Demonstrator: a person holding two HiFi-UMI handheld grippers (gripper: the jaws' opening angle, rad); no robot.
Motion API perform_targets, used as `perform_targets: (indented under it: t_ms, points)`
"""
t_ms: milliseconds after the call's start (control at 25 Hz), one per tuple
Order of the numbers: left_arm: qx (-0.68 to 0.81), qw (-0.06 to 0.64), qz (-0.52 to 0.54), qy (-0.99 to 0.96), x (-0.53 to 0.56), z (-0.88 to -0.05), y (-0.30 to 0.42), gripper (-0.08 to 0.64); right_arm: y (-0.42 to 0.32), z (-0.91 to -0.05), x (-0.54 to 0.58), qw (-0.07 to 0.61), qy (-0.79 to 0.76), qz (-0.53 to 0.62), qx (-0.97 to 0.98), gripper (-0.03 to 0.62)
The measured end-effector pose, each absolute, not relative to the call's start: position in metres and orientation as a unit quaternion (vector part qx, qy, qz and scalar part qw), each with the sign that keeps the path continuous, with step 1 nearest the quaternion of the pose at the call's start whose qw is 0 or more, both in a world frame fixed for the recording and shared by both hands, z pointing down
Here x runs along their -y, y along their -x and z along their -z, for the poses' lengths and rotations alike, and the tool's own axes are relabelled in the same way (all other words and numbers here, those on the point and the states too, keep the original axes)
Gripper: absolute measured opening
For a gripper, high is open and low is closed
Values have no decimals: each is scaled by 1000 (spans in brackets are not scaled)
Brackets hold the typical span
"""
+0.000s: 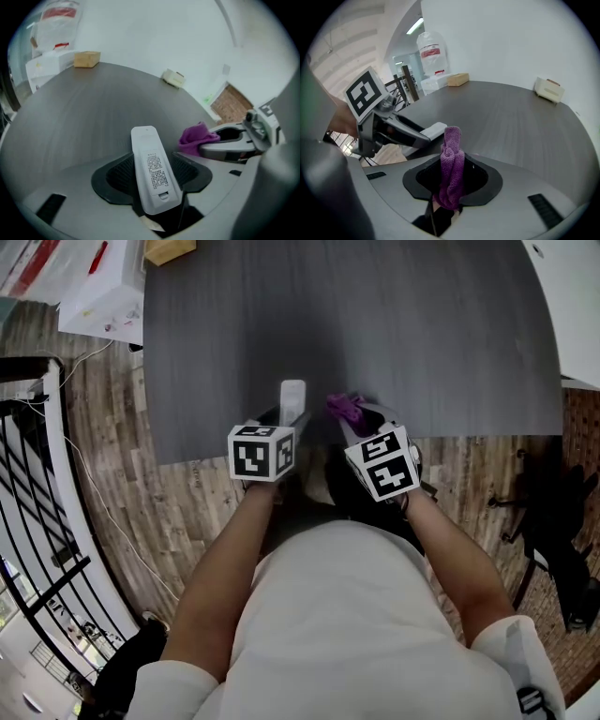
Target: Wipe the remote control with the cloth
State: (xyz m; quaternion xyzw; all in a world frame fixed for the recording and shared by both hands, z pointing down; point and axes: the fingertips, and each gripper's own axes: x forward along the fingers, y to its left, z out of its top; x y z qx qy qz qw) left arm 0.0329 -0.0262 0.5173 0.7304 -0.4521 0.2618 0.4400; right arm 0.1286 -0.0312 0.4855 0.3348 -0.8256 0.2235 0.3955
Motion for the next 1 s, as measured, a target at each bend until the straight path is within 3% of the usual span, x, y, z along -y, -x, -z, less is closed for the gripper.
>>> perform_targets:
  t_ms: [240,400,560,760,1000]
  points:
    - [360,581,-29,-729,27,-492,-54,253,-94,-489,37,339,-313,-314,830,102]
    - [335,634,85,-692,37,-488,-40,253,-77,-488,42,203,-317,-492,785,103]
    - [340,597,42,-725,41,-488,-35,255,-72,-492,42,121,-324,-575,741,101]
    - [328,523,-56,-784,47,-484,-31,288,-70,-491,41,105,-313,-582,743,102]
    - [324,512,-70,-793,44,-484,-27,290,-65,-490,37,126,-304,-563,758,101]
